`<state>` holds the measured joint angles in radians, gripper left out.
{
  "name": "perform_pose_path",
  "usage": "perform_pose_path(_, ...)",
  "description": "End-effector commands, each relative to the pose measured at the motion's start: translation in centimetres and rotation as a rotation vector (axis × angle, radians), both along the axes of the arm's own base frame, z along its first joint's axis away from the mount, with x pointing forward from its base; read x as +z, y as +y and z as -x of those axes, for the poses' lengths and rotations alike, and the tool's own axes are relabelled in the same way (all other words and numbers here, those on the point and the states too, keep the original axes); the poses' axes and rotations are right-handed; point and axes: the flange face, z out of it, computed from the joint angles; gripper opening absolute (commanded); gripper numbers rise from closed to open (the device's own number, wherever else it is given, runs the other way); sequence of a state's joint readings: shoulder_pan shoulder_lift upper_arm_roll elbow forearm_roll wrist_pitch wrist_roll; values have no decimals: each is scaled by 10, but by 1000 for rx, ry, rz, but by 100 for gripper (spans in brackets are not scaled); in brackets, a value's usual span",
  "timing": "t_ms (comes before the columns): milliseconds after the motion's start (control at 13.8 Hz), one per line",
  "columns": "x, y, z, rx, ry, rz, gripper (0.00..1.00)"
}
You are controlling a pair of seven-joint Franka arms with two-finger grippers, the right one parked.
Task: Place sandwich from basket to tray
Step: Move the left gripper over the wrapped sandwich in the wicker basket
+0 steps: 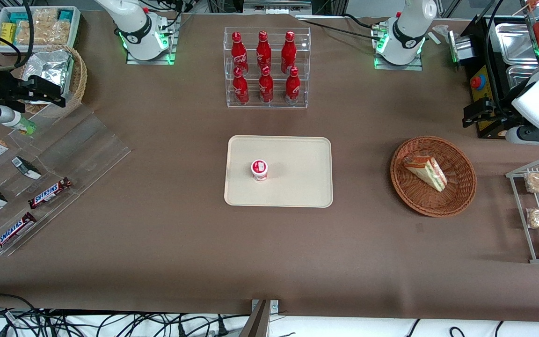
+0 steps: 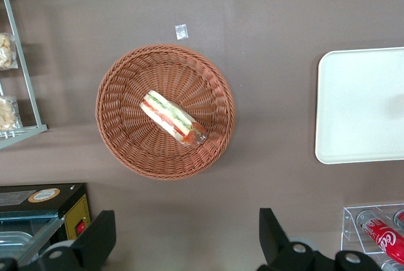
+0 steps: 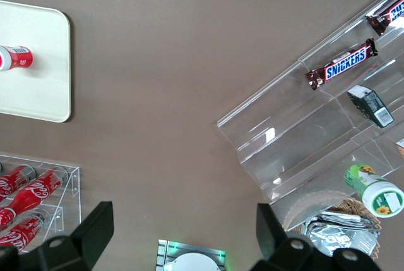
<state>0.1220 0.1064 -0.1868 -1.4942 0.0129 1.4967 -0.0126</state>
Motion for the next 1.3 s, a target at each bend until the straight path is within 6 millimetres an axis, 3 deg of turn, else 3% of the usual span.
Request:
perform_pose_path(0, 3, 2, 2, -19, 5, 24, 100)
perform_pose_path(145, 2, 5, 1, -1, 6, 14, 100)
perform_pose_path(290, -15, 11, -6, 22, 26, -13, 100)
perform_pose_path(580, -68, 15, -17, 217, 79, -78, 100)
perform_pose_path(942, -143, 19, -13, 526, 34, -132, 100)
perform_pose_path(1159, -180, 21, -10, 625, -24, -145, 100)
perform_pose_path(1232, -194, 30, -8, 655, -39, -139, 100)
